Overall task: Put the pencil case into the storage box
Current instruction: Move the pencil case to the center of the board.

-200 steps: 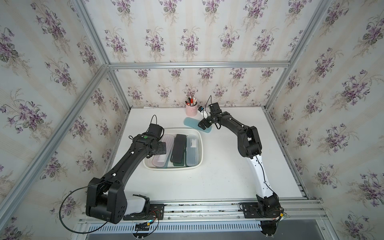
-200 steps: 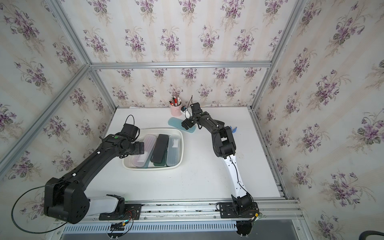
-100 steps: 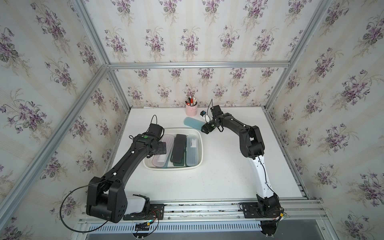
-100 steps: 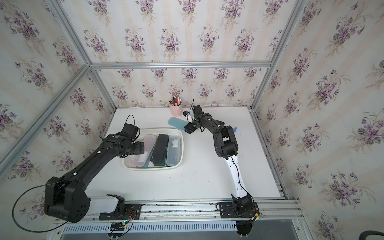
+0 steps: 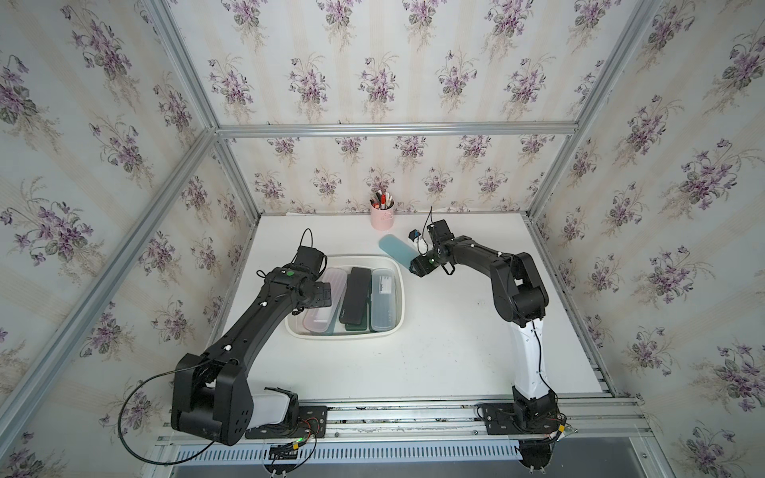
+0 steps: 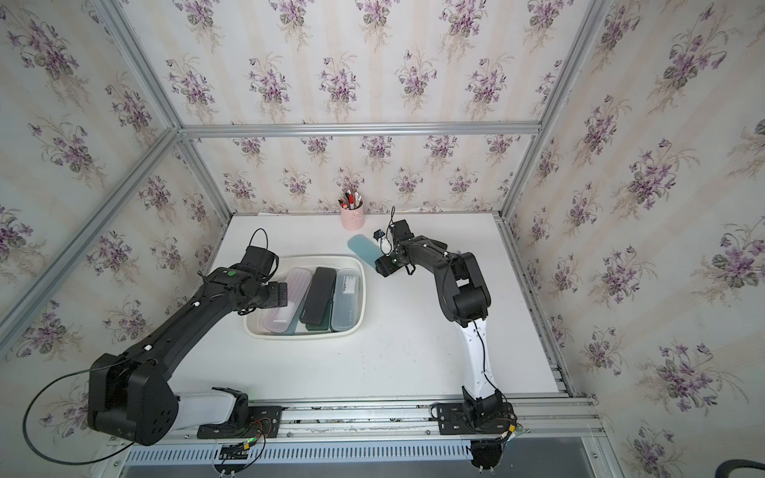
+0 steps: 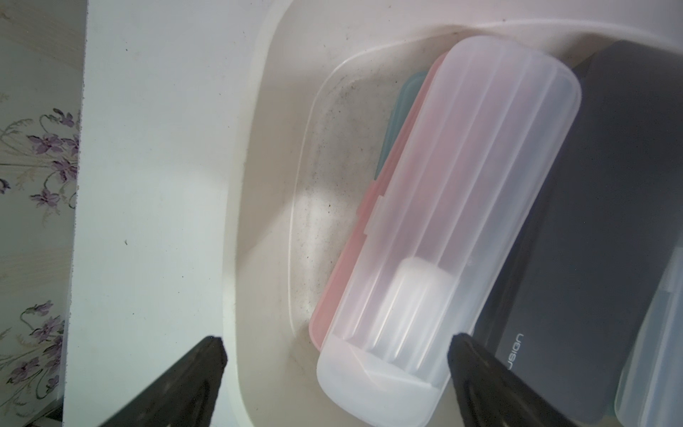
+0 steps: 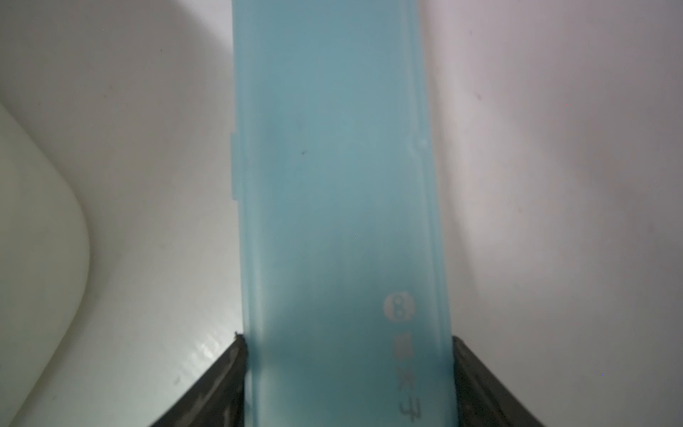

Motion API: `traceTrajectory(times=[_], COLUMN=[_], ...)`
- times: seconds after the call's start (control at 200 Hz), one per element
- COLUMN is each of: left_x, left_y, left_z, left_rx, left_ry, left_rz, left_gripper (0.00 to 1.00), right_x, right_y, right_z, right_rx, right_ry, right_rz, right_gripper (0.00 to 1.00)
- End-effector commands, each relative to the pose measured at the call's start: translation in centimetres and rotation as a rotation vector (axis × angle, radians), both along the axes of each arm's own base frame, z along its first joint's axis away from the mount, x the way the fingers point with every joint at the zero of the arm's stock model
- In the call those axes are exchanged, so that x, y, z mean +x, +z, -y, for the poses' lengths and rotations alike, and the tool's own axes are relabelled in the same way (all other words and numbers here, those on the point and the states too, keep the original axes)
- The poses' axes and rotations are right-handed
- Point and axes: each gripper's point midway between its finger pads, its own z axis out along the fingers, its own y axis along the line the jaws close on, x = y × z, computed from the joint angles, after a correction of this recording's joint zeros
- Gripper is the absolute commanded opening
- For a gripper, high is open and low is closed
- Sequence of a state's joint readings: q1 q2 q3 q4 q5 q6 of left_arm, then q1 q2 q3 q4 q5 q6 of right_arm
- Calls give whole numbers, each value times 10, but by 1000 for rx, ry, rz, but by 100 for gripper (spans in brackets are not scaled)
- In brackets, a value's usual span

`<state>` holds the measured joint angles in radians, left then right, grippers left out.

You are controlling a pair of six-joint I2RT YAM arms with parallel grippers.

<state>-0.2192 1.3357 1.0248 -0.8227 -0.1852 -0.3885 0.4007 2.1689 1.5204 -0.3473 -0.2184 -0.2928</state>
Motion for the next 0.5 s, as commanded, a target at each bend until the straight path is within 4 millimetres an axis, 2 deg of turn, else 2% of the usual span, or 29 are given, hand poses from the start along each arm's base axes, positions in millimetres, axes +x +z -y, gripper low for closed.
traceTrajectory(times=[0.0, 0.175, 0.245, 0.36, 0.495], left_x=[2, 1, 0, -1, 1], left_y=[1, 5, 6, 4, -6], left_z=[1, 1, -2, -6, -7], left_rx=[-6, -3, 4, 13, -14], left_ry=[-10, -10, -1, 26, 82], left_rz=[10, 17, 18, -6, -61], left_gripper=[99, 99, 99, 99, 99], right_x=[-33, -104, -127, -143, -141], right_y=[-9, -15, -14, -3, 13], right_z=[22, 56, 66, 68, 69], right_rx=[-36, -50, -47, -19, 18], right_ry=[-98, -221, -269, -341, -435], right_rz=[-72, -151, -166, -164, -125], right_gripper=[71, 71, 73, 94, 100])
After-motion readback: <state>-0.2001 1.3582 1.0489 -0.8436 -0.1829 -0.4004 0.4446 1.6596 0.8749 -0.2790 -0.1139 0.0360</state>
